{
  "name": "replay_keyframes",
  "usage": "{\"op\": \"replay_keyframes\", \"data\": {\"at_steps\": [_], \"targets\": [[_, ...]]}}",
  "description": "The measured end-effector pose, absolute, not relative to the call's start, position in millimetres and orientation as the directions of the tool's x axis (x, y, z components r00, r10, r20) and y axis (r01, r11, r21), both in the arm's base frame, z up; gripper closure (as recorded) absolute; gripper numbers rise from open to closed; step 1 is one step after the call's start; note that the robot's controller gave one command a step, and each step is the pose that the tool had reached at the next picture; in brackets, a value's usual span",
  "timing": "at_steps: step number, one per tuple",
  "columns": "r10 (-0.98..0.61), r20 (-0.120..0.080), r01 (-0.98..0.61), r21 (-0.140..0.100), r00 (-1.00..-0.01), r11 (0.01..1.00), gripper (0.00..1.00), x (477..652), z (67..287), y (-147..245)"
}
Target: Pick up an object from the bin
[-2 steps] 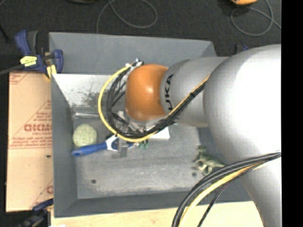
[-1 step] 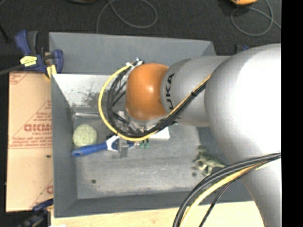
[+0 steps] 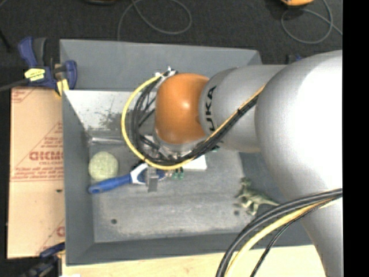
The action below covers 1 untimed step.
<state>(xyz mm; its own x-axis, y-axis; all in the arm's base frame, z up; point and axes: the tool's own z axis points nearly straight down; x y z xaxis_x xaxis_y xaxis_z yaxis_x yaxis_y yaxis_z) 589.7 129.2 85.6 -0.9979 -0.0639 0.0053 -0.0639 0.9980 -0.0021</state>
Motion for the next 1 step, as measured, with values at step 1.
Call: {"op": "replay_keyframes", "data": {"at_steps": [1], "targets": [[-0.064,0.006,-0.064,-0.002,-0.998,0.998,1.0,589.7,107.8,129.3]]}}
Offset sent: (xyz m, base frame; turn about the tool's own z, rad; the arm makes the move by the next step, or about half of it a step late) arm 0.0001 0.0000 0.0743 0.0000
